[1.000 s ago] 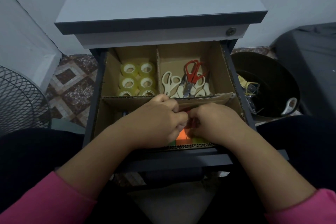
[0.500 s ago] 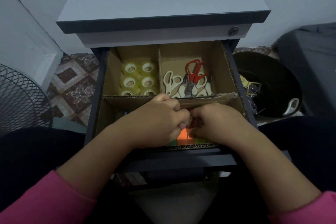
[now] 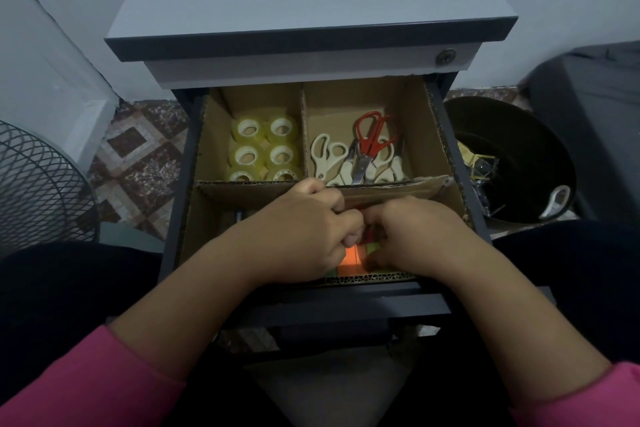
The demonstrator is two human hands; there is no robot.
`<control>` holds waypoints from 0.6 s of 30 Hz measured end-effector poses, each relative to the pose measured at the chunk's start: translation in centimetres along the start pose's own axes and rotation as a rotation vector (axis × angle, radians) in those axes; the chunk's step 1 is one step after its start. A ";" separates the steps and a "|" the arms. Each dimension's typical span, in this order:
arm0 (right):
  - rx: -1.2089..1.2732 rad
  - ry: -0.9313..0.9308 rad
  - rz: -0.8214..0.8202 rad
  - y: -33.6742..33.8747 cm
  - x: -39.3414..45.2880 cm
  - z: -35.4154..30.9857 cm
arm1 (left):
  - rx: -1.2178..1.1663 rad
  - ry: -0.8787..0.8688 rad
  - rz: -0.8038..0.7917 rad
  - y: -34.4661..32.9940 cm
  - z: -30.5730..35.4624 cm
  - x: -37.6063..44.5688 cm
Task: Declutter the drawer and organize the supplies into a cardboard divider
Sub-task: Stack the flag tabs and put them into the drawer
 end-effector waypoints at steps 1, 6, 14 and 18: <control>0.001 0.000 0.002 0.0 0.0 0.0 | 0.000 -0.001 0.001 0.0 0.0 0.0; 0.011 0.001 -0.007 0.2 -0.1 0.0 | -0.018 0.010 -0.004 0.1 0.0 0.0; -0.015 -0.042 -0.030 1.1 -0.9 1.0 | -0.085 0.017 -0.059 0.4 0.7 -0.1; -0.025 -0.028 -0.030 0.6 -0.6 0.8 | -0.079 -0.015 -0.057 0.3 1.2 0.0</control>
Point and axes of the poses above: each hand's wrist, its own x-axis towards the middle knuckle, its own y-axis out of the back of the hand, z = x × y, the point moved 4 cm from there along x, towards the middle knuckle, and after that the axes turned 1 degree about -x, right-handed, at the moved point
